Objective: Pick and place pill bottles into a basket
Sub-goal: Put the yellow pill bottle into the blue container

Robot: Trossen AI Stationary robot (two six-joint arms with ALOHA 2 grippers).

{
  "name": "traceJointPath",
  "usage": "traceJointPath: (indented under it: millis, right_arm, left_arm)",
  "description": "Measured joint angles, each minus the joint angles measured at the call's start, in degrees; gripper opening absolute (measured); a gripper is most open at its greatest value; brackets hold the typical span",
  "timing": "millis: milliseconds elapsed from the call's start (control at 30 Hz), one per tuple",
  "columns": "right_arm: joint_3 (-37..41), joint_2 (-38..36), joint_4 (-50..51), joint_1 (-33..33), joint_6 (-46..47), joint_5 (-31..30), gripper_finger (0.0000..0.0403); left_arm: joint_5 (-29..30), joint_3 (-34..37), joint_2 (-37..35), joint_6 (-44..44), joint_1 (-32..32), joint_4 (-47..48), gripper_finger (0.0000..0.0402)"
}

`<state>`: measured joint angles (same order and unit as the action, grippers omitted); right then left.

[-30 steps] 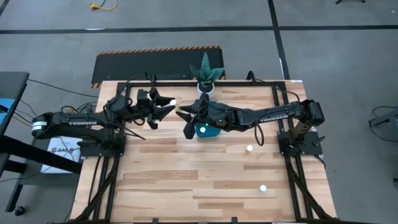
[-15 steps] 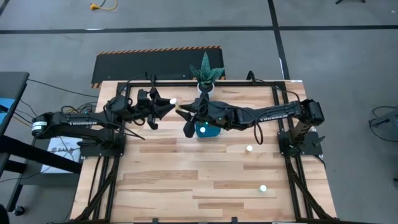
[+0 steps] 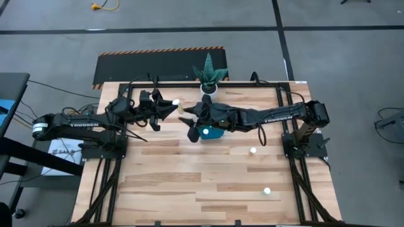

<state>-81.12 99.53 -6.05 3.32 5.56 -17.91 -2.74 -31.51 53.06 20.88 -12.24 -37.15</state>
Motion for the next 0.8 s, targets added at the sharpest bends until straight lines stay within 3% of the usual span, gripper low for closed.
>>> traceJointPath:
  millis: [400,567,800]
  right_arm:
    - [0.0,-6.2,38.8,-6.6,8.4,-3.4,0.0326]
    - [0.1,-12.1,49.9,-8.3,9.5,-6.6,0.0350]
    - [0.1,-18.7,56.0,-8.3,12.6,-11.7,0.0347]
  left_arm:
    - [-0.8,0.0,1.4,-0.1,0.0,3.6,0.0064]
    - [-3.1,0.0,9.0,-0.3,0.2,2.5,0.0065]
    - [-3.0,0.0,21.9,-1.6,1.6,-6.4,0.0065]
